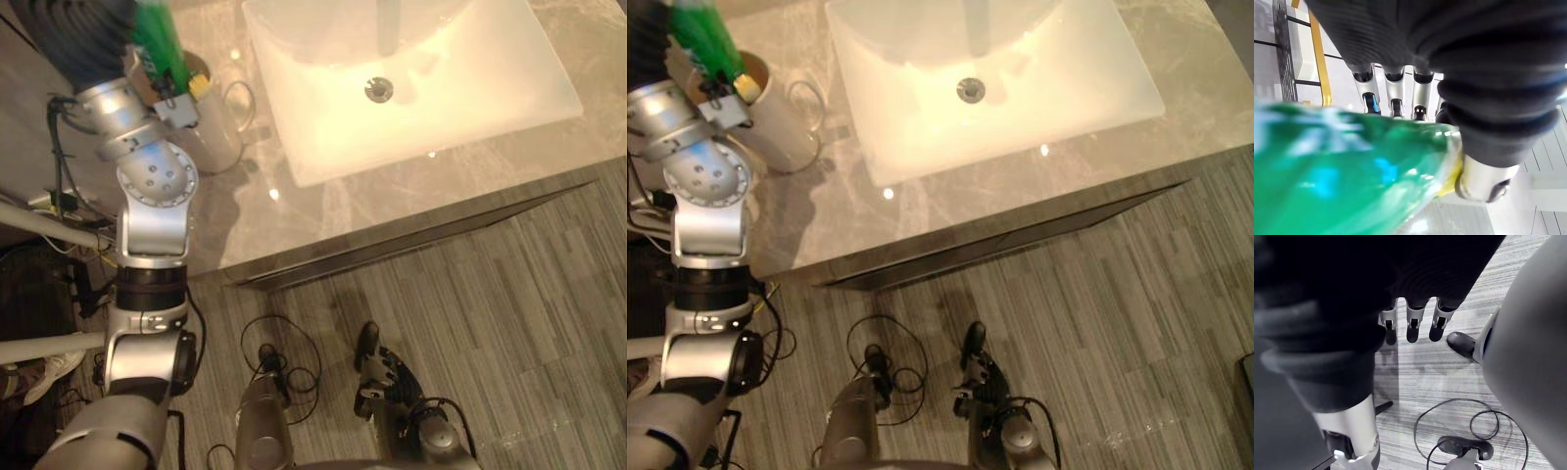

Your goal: Organize washtable

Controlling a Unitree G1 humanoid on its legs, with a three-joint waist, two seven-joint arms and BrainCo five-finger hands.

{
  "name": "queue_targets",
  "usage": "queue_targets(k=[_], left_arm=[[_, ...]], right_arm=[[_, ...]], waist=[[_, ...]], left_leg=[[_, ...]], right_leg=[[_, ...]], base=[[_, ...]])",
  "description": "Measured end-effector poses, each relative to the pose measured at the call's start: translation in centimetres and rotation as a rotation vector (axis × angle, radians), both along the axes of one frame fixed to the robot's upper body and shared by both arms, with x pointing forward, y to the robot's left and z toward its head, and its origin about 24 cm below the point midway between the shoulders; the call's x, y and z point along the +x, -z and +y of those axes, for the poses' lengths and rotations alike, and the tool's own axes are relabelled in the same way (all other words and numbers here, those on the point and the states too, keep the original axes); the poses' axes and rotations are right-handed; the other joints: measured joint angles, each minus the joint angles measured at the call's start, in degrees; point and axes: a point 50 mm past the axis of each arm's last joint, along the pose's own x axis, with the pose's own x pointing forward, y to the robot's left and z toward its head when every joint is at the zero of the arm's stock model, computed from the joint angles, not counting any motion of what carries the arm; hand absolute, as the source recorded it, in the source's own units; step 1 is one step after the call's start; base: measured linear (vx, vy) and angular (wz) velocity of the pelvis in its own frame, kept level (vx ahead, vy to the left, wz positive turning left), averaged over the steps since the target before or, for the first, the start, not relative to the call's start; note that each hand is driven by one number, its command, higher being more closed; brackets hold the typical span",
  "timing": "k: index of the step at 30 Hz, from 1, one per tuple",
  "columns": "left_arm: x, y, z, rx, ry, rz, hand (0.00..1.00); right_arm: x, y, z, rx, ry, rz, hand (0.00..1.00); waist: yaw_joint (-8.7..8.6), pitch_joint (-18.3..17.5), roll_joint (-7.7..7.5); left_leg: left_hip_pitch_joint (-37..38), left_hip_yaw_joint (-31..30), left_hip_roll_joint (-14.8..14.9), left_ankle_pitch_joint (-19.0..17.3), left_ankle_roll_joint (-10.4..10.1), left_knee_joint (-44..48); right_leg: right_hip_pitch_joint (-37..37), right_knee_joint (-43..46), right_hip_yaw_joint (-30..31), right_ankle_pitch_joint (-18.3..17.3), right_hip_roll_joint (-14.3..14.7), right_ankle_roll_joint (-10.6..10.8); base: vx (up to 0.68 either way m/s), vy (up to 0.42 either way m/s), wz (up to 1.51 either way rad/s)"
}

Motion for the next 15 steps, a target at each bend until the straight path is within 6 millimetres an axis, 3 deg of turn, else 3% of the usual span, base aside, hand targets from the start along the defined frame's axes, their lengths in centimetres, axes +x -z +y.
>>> queue_targets(k=[15], left_arm=[[0.08,0.39,0.09,0.002,-0.003,0.014,0.00]], right_arm=[[-0.17,-0.09,0.03,0.003,0.001,-0.003,0.00]], waist=[[-0.07,-0.03,-0.14]], left_leg=[[0.00,-0.03,0.00,0.00,0.01,-0.05]], right_leg=[[0.05,-0.01,-0.01,0.03,0.00,-0.04]], base=[[0.00,0.000,0.00]])
